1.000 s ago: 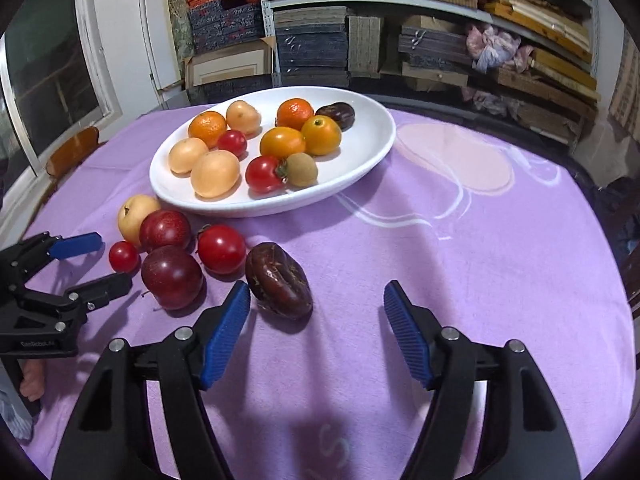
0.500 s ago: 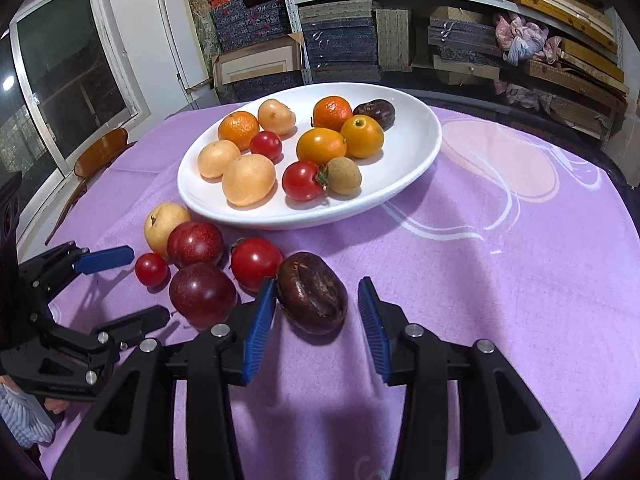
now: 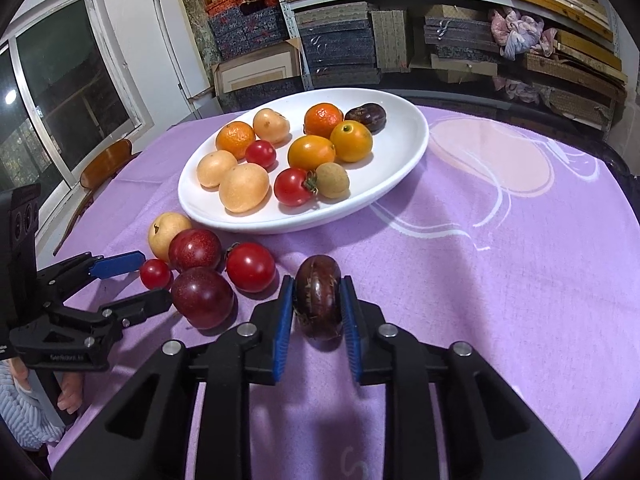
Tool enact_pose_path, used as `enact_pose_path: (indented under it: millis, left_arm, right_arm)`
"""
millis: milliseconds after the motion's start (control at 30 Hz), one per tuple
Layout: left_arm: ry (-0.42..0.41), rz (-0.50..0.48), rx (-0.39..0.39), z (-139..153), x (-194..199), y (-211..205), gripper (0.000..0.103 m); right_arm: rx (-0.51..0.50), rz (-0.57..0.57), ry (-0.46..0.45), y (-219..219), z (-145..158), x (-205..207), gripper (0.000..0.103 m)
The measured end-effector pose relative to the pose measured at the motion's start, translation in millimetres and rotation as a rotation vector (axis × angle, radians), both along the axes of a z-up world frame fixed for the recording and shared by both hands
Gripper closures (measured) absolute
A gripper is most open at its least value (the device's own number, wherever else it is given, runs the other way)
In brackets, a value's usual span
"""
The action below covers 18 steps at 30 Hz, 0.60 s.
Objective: Organize fruits
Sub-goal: 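Grasp the red tomato with the left tool while the right tool holds the dark fruit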
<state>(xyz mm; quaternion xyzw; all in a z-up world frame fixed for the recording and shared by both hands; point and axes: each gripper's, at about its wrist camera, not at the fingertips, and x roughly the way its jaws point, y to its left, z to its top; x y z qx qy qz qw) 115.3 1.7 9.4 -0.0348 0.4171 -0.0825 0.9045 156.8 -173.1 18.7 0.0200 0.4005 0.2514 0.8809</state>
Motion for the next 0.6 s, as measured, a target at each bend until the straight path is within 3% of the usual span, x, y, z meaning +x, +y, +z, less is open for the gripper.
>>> enact_pose_path:
  millis: [100, 167, 433, 600]
  left_arm:
    - [-0.001, 0.010, -0.006, 1.0, -1.0, 1.7, 0.042]
    - [0.004, 0.001, -0.008, 0.6, -0.6, 1.1, 0.060]
    - [0.004, -0.031, 0.002, 1.1, -1.2, -4.6, 0.076]
    - [-0.010, -0.052, 0.005, 2.4, -5.8, -8.9, 0.077]
  right_arm:
    - [0.005, -0.003, 0.002, -1.7, 0.0, -1.1, 0.080]
    - [0.003, -0.003, 0.000, -2.0, -0.1, -1.5, 0.080]
    - [-0.008, -0.007, -0.007, -1.7, 0.6, -3.6, 0.080]
    - [-0.010, -0.012, -0.011, -1.8, 1.2, -6.8, 0.080]
